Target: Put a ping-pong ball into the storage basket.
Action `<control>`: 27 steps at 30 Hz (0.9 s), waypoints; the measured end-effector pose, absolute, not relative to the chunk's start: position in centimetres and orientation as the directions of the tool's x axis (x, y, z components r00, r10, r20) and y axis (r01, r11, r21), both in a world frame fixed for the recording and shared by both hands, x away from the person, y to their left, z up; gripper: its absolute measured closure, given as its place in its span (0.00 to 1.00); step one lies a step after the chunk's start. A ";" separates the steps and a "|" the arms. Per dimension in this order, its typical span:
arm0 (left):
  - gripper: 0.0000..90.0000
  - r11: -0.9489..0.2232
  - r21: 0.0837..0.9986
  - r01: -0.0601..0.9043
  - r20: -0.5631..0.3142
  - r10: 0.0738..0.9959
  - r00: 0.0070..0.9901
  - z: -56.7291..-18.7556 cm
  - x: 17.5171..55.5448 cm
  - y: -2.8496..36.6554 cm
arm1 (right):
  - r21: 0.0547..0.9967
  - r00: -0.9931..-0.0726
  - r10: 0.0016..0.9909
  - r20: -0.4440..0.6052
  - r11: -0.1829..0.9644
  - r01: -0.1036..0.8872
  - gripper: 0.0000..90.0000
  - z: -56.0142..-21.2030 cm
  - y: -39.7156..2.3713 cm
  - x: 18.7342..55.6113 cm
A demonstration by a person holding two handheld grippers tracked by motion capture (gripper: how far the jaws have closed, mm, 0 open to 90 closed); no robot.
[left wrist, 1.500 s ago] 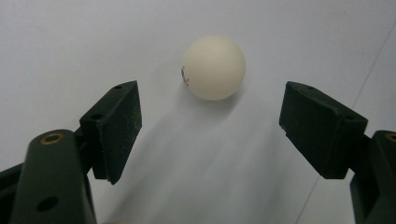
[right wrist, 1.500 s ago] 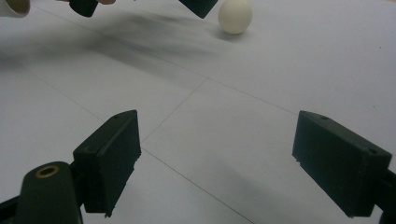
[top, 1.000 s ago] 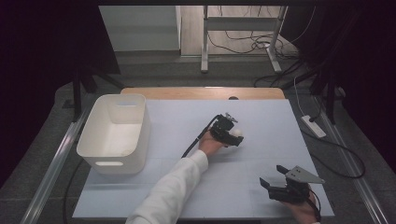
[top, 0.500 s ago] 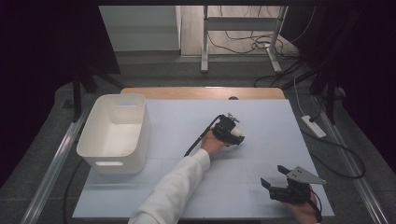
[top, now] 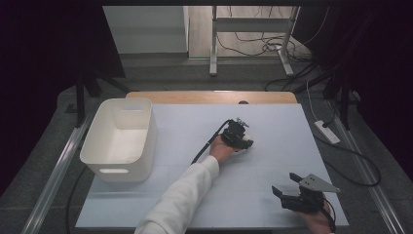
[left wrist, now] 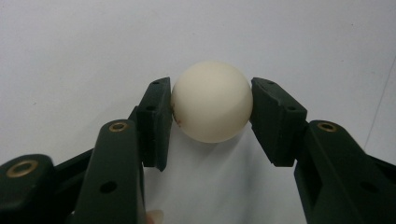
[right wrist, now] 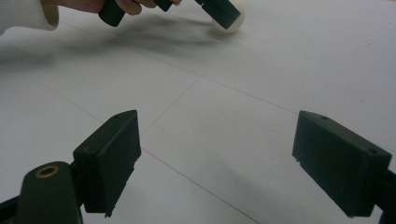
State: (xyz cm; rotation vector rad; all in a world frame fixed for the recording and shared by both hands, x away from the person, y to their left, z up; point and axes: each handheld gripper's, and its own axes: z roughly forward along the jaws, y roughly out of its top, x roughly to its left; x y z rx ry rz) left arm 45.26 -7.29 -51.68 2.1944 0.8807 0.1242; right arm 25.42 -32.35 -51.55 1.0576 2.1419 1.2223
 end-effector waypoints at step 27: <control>0.57 -0.454 0.714 0.533 -0.175 0.622 0.763 -49.2 42.9 -5.1 | 0.864 -0.605 0.796 -0.019 0.317 0.391 0.17 -51.6 -32.2 25.5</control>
